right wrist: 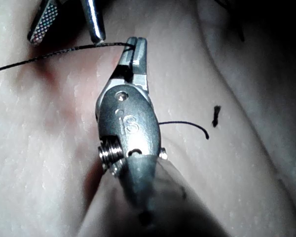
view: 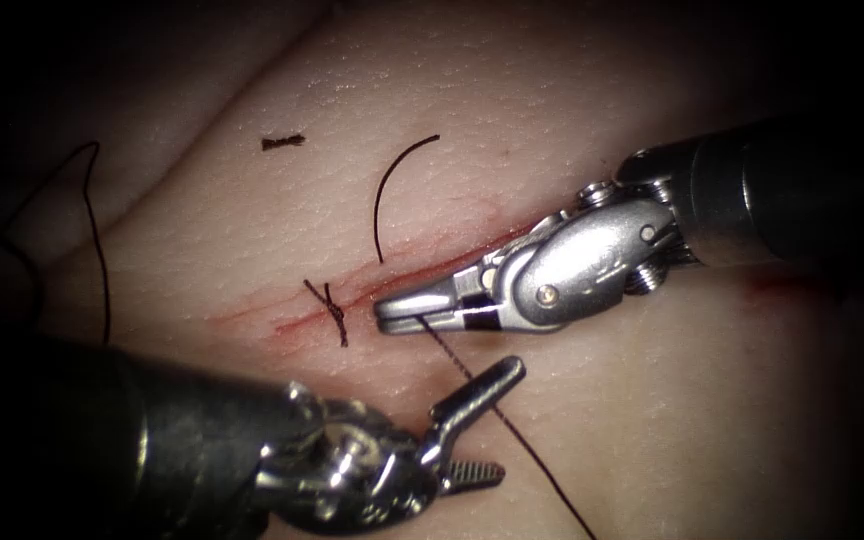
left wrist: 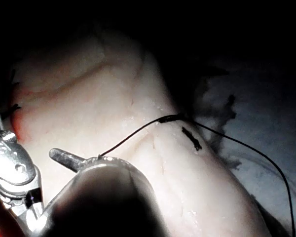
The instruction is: Wound Closure
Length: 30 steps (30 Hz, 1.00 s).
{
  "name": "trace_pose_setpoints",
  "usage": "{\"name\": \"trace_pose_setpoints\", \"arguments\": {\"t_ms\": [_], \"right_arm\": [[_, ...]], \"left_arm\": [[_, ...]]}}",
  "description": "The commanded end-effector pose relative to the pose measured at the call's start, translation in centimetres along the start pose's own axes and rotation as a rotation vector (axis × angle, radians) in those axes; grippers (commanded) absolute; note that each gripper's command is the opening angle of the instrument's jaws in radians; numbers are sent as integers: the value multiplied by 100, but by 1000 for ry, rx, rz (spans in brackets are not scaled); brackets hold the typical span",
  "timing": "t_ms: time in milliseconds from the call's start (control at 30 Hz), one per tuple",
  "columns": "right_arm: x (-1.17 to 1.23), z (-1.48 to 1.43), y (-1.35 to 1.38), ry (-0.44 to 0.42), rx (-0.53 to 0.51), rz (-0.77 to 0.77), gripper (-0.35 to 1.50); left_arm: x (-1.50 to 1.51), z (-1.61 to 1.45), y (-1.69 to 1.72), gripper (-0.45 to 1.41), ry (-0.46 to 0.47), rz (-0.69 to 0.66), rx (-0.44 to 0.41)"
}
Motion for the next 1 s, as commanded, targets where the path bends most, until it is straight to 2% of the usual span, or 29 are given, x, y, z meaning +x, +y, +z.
{"name": "trace_pose_setpoints", "arguments": {"t_ms": [33,167,300,367,600,700,1000], "right_arm": [[-12,8,5,-6,0,15,-35],[-30,16,26,-34,10,68,-35],[-41,24,41,-54,17,131,-35],[-44,25,46,-65,24,151,-35],[-45,19,70,-70,30,193,-35],[-45,19,71,-70,29,194,-35],[-50,24,77,-72,24,194,-35]], "left_arm": [[2,6,8,103,1,12,15],[3,10,9,103,-1,62,62],[-1,17,8,86,-11,125,88],[-8,19,9,78,-42,155,90],[-36,32,35,74,-78,189,97],[-35,38,39,81,-84,194,88],[-13,56,47,76,-44,217,95]]}}
